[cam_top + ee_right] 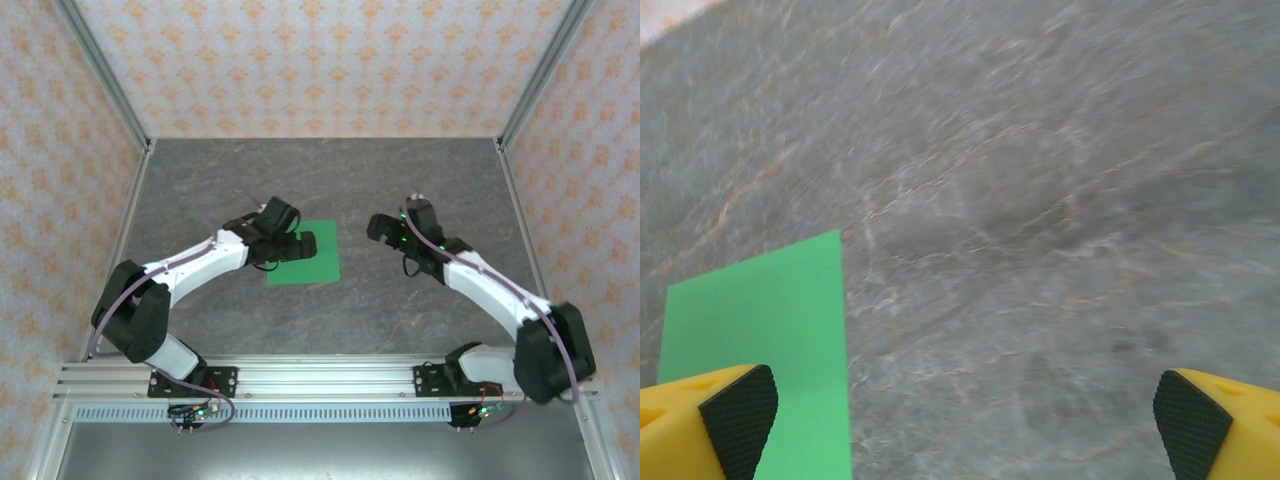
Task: Fold a paper plane with a square sheet of paper (fold left side to right side)
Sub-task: Move the square sheet of paper to the center of the table, then pick up the square sheet of paper from the center of the table.
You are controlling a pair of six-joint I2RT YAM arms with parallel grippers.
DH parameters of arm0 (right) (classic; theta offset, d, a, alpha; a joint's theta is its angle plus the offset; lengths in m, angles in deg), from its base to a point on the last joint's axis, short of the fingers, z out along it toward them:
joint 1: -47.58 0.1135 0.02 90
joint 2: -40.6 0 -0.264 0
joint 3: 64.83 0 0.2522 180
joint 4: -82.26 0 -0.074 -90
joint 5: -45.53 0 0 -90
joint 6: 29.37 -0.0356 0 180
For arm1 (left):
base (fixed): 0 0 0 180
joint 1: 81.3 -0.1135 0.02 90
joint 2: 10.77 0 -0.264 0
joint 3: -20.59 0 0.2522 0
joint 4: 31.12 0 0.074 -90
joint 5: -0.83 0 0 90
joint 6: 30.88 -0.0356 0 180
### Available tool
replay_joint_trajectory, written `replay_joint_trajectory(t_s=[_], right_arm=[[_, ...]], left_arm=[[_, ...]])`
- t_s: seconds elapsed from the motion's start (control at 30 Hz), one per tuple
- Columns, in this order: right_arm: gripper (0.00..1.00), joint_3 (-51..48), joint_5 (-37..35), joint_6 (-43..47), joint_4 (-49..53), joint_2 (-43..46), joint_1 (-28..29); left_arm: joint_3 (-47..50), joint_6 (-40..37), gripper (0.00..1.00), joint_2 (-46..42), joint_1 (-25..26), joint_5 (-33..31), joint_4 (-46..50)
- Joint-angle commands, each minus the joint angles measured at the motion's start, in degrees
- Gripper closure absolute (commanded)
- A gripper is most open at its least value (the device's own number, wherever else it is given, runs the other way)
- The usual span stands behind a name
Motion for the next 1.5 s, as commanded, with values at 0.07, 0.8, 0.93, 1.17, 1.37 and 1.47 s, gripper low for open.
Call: replay_joint_trajectory(t_s=[0.07,0.8,0.93,1.17,1.37,1.47], right_arm=[[0.0,13.41,-3.51,1.67,3.93,-16.72,5.77],[0.0,37.67,-4.29,1.59,13.05,-44.57,13.35],[0.0,37.39,-2.79,0.61,13.43,-45.51,14.81],[0.02,37.02,-1.12,-0.64,13.45,-45.87,18.31],[0.05,37.0,0.9,-1.29,13.45,-45.17,20.47],[0.09,36.91,1.59,-1.57,13.54,-44.74,20.76]], left_arm=[[5.53,1.79,0.01,0.04,-4.28,11.08,-7.7],[11.08,2.93,0.03,7.06,-6.02,12.31,-13.78],[11.43,2.94,0.03,7.05,-5.99,11.97,-13.79],[11.57,2.8,0.03,7.3,-5.95,11.5,-13.84],[12.0,2.93,0.04,7.33,-5.94,11.67,-14.67],[12.23,3.02,0.04,7.17,-6.02,11.89,-15.22]])
